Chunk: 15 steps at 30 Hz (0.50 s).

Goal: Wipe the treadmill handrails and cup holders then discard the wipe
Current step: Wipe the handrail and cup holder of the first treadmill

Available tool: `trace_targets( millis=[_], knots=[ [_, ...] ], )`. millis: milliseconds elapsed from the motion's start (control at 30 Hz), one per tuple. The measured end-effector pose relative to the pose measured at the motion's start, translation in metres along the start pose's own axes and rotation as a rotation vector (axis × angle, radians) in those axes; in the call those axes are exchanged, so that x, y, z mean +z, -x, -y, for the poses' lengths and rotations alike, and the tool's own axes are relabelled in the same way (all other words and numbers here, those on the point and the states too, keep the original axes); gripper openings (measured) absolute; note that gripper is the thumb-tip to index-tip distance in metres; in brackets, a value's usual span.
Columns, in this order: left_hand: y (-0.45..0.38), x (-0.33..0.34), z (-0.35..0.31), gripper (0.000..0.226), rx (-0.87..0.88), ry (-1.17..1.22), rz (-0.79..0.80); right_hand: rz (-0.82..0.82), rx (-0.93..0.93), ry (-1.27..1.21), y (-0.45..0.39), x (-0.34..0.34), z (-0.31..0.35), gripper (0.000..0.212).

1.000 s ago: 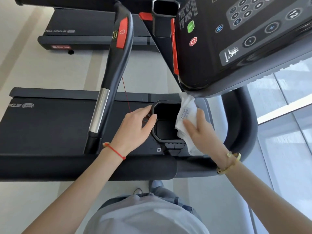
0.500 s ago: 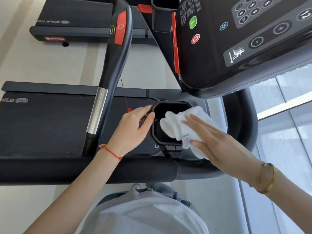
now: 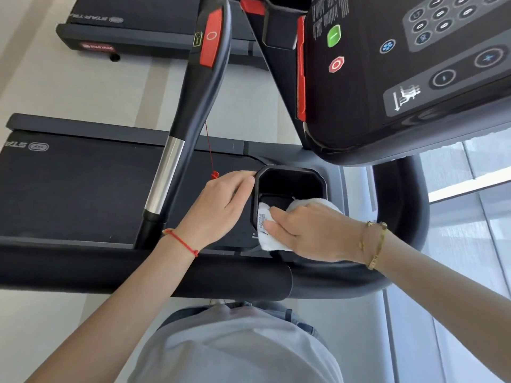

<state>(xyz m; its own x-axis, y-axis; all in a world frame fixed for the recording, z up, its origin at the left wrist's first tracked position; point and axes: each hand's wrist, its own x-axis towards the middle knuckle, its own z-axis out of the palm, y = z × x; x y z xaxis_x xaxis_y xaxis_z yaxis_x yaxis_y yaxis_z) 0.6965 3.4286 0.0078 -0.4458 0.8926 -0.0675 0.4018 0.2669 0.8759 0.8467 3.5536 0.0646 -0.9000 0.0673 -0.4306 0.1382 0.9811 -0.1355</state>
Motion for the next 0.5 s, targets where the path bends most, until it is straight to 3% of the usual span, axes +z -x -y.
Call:
trace_targets(
  millis=[267,433,500],
  knots=[
    [0.001,-0.004,0.0,0.043,-0.053,-0.011,0.067,0.072,0.019,-0.233,0.009,-0.008,-0.003,0.034],
    [-0.001,-0.005,-0.001,0.04,-0.035,-0.044,0.072,0.36,-0.022,-0.157,-0.027,-0.008,-0.013,0.06],
    [-0.001,-0.005,0.001,0.038,-0.023,-0.061,0.08,0.306,-0.078,-0.039,-0.022,-0.006,-0.012,0.054]
  ],
)
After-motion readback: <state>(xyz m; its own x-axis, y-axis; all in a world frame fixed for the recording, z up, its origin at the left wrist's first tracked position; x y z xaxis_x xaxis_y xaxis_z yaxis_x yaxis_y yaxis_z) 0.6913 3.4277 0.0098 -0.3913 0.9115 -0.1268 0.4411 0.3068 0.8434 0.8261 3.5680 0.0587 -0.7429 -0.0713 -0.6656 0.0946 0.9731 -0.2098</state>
